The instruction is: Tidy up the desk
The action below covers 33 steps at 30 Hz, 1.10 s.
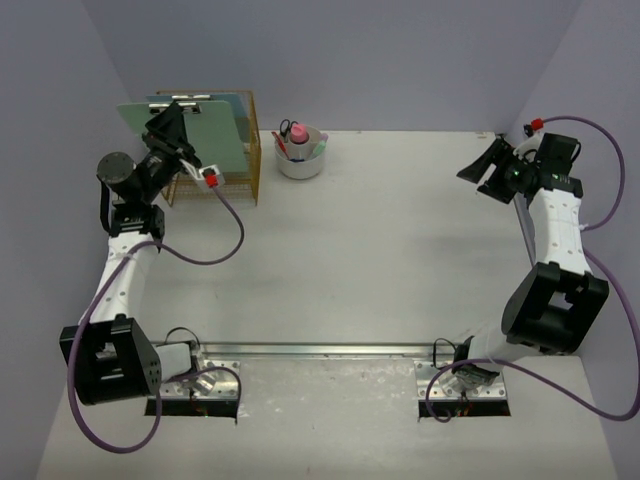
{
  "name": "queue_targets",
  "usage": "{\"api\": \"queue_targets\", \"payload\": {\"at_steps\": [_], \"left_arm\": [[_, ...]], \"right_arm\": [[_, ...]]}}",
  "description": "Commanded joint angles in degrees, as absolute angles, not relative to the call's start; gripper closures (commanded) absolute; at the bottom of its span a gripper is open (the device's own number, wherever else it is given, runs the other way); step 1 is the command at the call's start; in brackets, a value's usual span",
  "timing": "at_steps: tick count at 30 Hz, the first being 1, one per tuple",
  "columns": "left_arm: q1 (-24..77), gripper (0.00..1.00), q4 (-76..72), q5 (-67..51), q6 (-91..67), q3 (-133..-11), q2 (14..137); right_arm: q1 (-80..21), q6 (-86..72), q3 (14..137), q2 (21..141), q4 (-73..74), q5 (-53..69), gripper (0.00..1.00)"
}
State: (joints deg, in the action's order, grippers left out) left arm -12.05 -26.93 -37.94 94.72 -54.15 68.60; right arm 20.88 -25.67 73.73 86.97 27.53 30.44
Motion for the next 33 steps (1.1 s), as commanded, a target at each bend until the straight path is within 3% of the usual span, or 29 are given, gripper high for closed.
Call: {"api": "queue_targets", "payload": {"at_steps": [1,10,24,29,33], "left_arm": [[-13.0,1.0,-36.3,-41.5,96.6,-55.9,69.6],[-14.7,1.0,-37.8,-42.0,97.2,-54.8,74.3],[-15.6,1.0,-12.5,-43.9,101.2,-69.3,85.1],[-15.6,1.0,-10.1,-44.2,101.9,-73.8,90.9],[-15.6,0.88,-9.2,-45.8,102.9,-75.3,94.0]], "right_arm": [[21.1,-25.8,75.1,87.5,27.0,30.7,0.27],[21.1,-25.3,75.2,87.7,27.3,30.2,0.27],[21.1,-26.1,75.3,88.9,27.4,30.7,0.27],[21.1,-26.0,75.0,89.2,27.3,30.7,0.27],[21.1,-26.2,75.1,89.6,27.4,30.8,0.27]]}}
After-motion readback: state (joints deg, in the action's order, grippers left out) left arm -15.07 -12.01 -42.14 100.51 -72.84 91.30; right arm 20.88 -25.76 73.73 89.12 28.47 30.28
